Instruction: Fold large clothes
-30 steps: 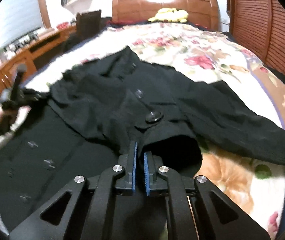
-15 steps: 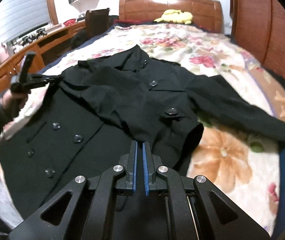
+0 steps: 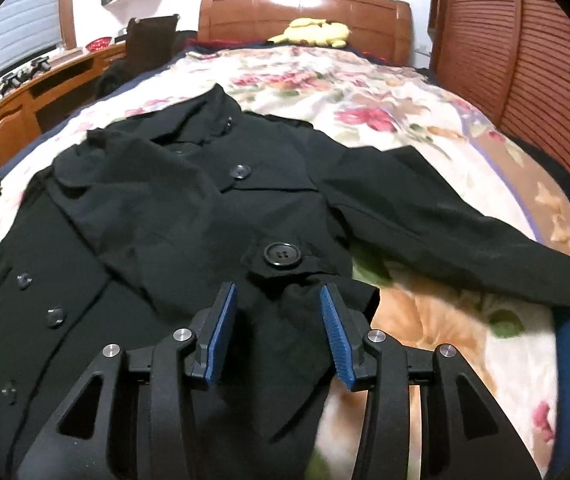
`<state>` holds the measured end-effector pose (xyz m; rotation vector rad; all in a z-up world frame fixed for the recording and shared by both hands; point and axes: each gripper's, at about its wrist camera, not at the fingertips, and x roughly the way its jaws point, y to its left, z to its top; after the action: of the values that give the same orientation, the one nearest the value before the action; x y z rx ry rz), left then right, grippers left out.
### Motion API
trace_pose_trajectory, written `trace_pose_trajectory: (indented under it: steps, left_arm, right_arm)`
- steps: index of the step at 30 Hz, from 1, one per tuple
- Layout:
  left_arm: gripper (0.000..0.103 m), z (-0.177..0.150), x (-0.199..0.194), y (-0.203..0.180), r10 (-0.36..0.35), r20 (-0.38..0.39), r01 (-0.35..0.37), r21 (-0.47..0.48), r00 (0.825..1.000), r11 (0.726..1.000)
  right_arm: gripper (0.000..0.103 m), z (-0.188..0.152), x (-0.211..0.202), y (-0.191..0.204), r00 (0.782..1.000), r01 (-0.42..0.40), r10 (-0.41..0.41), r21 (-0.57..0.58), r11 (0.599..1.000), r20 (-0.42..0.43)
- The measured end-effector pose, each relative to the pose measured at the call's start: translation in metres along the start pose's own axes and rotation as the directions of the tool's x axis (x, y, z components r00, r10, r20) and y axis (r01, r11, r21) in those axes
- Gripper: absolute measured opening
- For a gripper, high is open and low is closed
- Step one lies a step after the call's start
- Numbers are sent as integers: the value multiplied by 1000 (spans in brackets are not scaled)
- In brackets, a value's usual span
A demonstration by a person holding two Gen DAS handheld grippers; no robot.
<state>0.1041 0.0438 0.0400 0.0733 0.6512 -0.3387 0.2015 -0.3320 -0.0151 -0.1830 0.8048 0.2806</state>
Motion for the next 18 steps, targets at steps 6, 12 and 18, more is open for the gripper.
trace_pose_trajectory:
  steps: [6,12,18]
  left_arm:
    - [55,-19,-9,-14,-10,28,11,-35,1000,999]
    - [55,-33,-13,-16,-16,96,27,-114,995,993]
    - [56,-47,3,-24,30,59,-25,-84,998,996]
  right_arm:
    - [44,-12,14,-10,998,35,-35,-6,999,-57]
    - [44,-23,4,-17,999,-1,1,12,1000,-38]
    - [44,-29,-19,-25,1000,-16,15,27,999,26]
